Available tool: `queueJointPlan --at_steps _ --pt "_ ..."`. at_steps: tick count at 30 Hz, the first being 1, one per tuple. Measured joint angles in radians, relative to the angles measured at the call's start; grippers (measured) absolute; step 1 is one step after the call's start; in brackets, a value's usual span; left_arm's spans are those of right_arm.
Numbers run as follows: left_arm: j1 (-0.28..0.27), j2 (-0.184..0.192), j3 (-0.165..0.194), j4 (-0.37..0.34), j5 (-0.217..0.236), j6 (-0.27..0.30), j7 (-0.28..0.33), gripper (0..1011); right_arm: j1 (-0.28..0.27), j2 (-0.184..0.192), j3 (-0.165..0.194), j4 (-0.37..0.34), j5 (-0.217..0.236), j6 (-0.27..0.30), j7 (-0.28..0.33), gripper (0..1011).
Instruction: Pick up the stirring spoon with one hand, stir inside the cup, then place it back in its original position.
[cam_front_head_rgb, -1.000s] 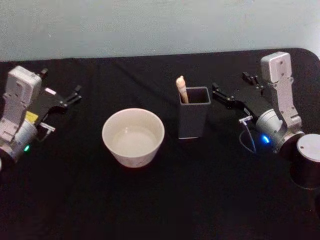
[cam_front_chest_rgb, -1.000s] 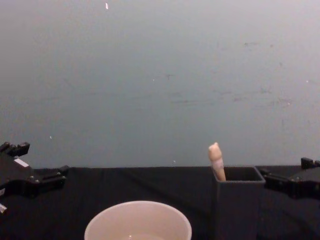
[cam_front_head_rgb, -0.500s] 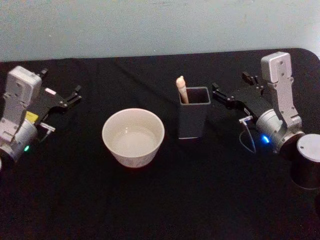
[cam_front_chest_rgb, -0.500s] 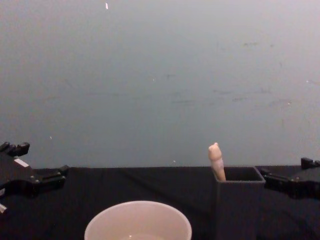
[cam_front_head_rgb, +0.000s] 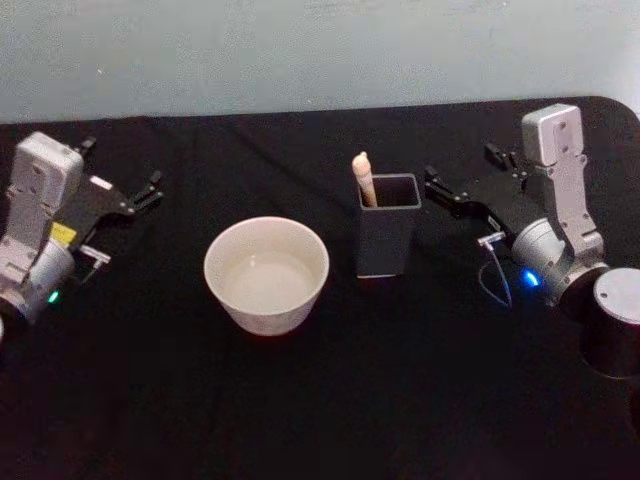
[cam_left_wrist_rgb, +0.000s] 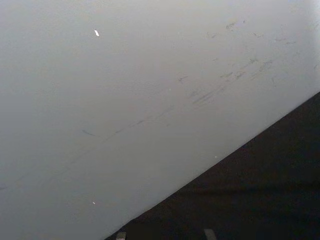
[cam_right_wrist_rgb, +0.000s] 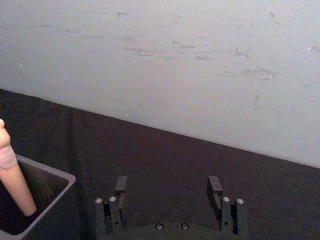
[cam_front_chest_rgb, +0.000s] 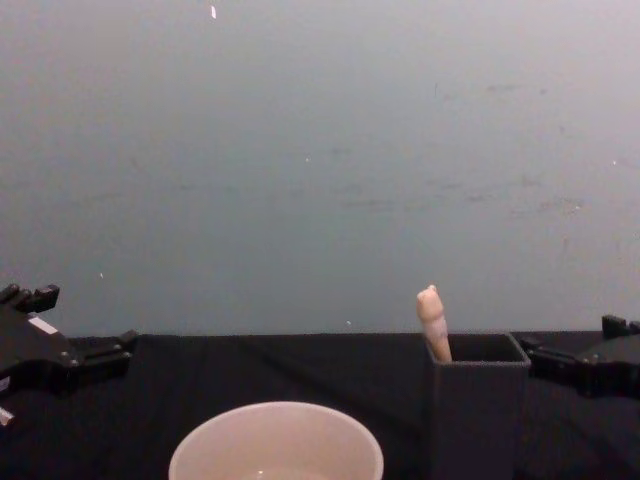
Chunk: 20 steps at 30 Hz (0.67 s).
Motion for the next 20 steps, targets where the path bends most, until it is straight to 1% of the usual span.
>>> queueJointPlan --at_steps 20 --pt "0.0 0.0 0.0 0.0 0.0 0.0 0.0 1001 0.0 0.0 0.0 0.0 0.0 0.0 0.0 1000"
